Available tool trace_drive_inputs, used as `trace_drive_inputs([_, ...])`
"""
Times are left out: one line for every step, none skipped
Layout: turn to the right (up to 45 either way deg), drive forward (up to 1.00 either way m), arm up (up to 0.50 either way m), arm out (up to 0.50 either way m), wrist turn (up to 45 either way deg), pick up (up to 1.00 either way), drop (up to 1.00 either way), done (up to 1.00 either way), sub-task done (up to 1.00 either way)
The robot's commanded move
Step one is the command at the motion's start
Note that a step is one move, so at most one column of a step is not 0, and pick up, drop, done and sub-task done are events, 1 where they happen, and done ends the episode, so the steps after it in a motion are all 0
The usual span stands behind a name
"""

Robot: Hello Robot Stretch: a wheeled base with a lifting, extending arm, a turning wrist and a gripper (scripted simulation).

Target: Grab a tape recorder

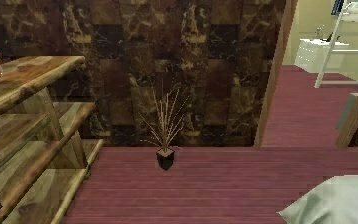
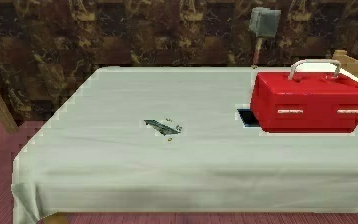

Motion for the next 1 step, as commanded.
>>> trace_drive_inputs([0.0,0.00,0.50,0.00,0.0,0.00,0.00,0.00,0.00])
